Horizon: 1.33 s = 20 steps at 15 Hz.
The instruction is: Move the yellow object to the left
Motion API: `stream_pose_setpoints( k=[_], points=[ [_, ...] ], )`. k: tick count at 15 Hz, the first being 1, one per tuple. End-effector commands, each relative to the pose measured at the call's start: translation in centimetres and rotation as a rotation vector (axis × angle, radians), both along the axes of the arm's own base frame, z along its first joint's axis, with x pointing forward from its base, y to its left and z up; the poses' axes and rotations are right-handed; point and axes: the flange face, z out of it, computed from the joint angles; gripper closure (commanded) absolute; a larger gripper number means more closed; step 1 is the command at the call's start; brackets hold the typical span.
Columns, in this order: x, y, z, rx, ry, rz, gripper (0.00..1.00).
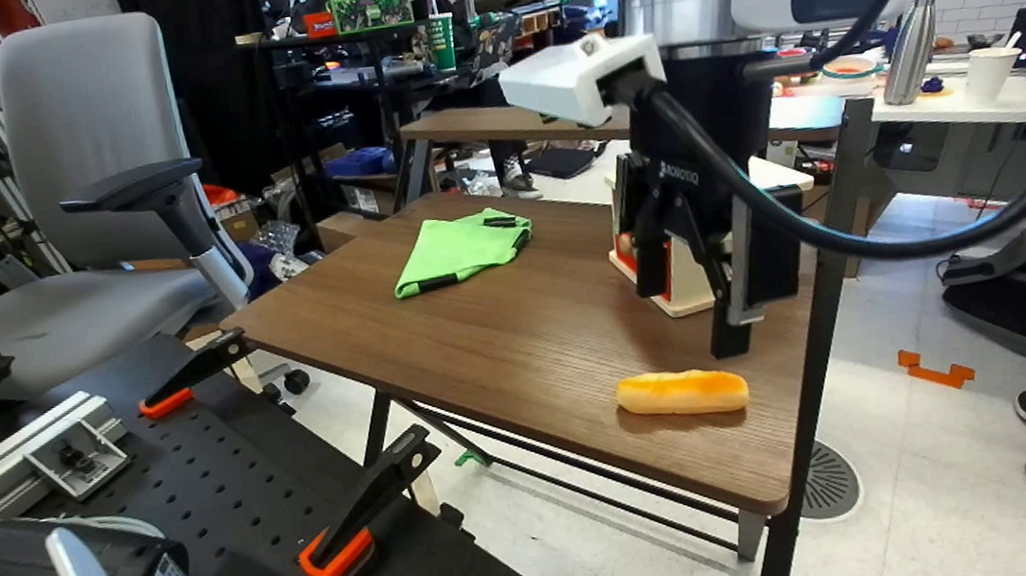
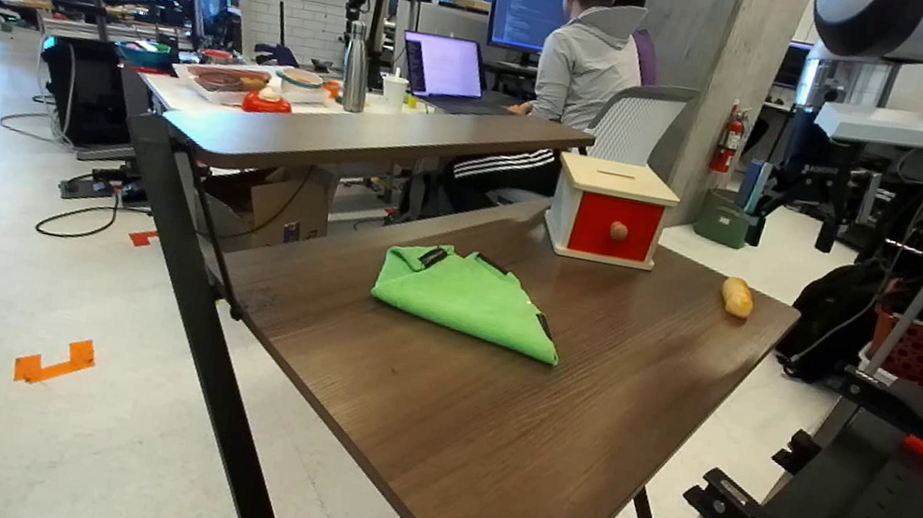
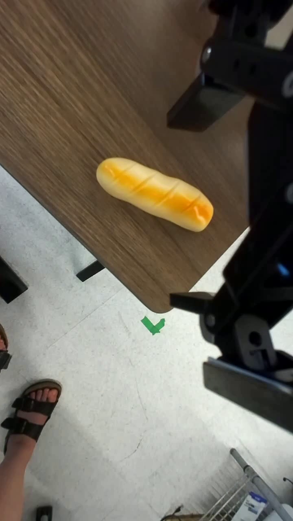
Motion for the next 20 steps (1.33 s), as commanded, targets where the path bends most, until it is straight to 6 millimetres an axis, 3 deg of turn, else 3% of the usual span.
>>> stream_pose_setpoints(
  k=[1, 10, 15, 17, 20],
  points=[
    [1.1, -1.4, -2.3, -0.007, -0.004, -0.033, 0.00],
    [2.4, -1.5, -6.8, -0.013, 0.020, 0.005, 0.00],
    [3.5, -0.8, -8.0, -0.010, 0.013, 0.022, 0.00],
    [4.0, -0.6, -8.2, -0.008, 0.005, 0.032, 0.26],
    [4.5, -0.4, -8.4, -0.004, -0.002, 0.041, 0.49]
  ],
)
